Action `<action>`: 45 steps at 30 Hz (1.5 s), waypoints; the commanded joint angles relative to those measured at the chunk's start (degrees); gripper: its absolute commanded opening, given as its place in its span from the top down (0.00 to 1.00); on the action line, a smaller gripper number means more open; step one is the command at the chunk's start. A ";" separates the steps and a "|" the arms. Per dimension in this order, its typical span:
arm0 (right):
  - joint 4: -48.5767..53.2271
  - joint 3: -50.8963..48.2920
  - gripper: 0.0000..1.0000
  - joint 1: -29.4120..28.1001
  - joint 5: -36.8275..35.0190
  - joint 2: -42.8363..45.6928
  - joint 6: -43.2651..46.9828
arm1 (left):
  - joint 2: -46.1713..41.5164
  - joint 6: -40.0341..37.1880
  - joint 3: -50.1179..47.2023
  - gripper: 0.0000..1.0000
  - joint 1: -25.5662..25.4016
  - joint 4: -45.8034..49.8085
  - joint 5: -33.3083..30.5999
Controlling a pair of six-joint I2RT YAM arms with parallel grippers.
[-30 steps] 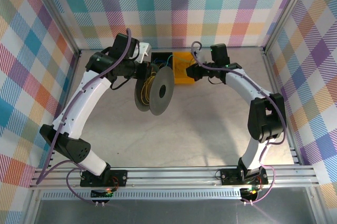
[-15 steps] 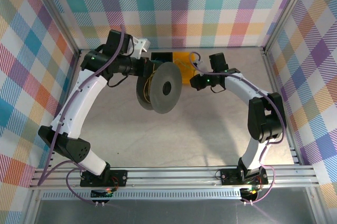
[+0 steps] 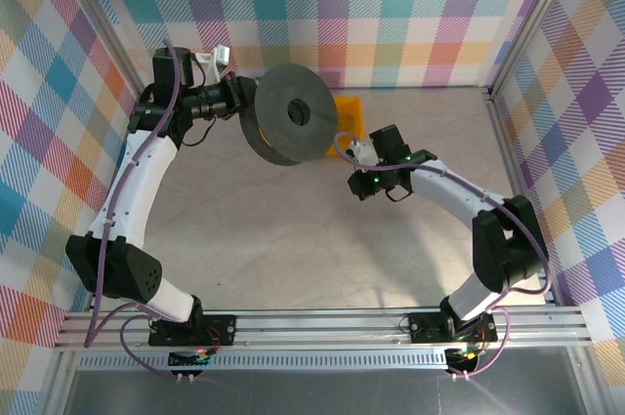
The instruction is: Wrap the cables
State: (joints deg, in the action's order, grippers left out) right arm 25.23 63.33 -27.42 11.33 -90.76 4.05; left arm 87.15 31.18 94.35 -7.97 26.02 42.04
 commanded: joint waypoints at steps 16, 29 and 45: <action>18.63 2.49 1.00 -14.45 -22.94 6.40 -5.99 | 0.77 10.12 0.71 1.00 3.40 -14.76 -20.19; 25.08 13.00 1.00 -23.22 -32.73 0.44 -4.82 | 3.27 -2.86 4.43 1.00 -4.00 -0.48 -33.60; 23.83 10.94 1.00 -14.00 -41.48 -2.50 -6.08 | -5.58 -8.15 -0.29 1.00 -5.17 3.60 -38.71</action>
State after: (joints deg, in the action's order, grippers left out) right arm 46.72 73.93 -42.74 -28.27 -94.04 -2.13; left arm 85.06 25.80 93.93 -14.13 35.51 9.32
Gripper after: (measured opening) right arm 0.058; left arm 0.112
